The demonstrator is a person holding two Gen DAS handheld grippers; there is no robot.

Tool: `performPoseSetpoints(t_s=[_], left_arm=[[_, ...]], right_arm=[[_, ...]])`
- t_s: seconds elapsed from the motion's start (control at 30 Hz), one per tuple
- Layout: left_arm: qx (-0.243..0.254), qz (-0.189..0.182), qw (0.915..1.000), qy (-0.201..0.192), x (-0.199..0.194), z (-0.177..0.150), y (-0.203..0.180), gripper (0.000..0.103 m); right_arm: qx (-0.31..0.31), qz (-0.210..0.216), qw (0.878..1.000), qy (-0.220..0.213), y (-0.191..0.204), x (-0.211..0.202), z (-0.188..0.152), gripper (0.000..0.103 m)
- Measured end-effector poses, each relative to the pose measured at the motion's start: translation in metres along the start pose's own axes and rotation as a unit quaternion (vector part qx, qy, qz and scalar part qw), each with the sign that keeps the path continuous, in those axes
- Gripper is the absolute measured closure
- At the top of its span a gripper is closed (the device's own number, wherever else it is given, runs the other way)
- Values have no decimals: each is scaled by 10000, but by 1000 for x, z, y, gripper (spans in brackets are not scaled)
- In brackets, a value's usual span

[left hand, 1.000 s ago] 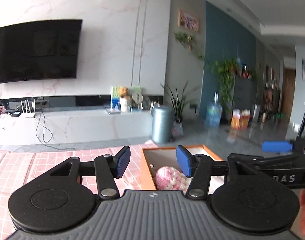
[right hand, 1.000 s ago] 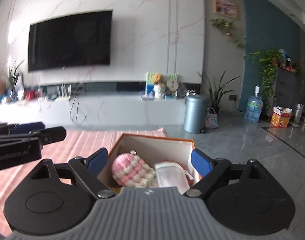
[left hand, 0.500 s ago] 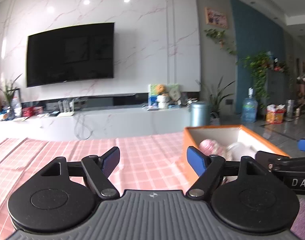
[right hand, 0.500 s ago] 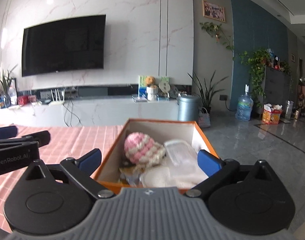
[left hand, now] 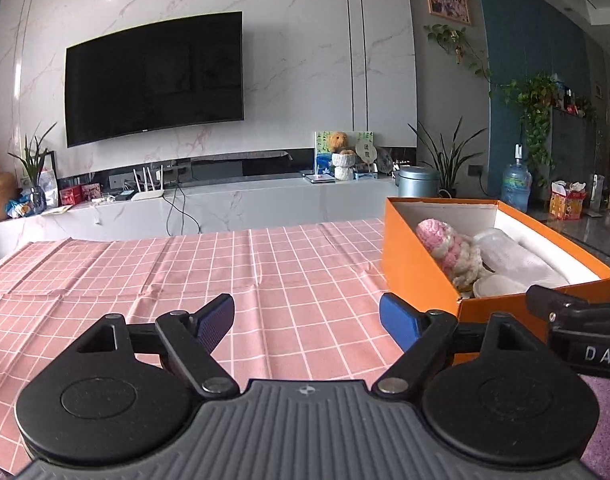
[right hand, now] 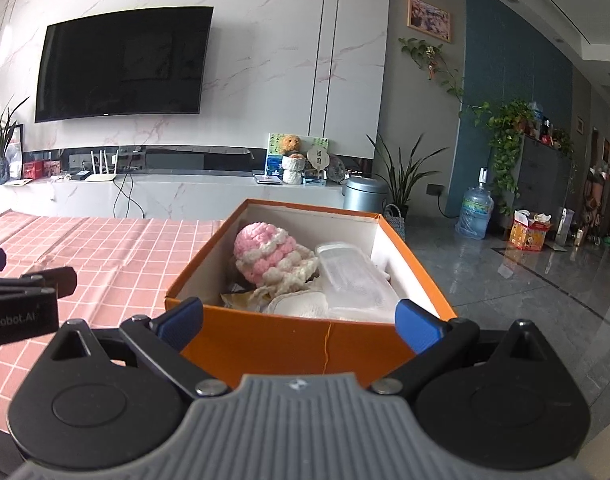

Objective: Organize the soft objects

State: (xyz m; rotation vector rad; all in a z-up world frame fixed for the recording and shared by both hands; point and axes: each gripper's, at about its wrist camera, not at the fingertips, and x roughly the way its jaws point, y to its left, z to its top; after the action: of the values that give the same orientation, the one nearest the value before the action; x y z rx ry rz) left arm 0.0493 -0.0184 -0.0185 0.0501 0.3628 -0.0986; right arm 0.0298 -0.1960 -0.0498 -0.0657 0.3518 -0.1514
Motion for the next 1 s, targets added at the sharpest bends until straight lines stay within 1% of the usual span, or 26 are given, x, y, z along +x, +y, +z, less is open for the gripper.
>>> performPoseSetpoints(t_s=[0.1,0.3,1.0], left_arm=[[7,0,10000,-39,-4,-2,-1,5],[86,-17,10000,2,-5,-4,-4,5],[110,-7,9999,71,-5,-2,-6,4]], right_arm=[[52,-14,10000,55,-2,0,-1,3],[51,-25,10000,54,-1,0,0,3],[31,40,10000,74,1,-1,0,3]])
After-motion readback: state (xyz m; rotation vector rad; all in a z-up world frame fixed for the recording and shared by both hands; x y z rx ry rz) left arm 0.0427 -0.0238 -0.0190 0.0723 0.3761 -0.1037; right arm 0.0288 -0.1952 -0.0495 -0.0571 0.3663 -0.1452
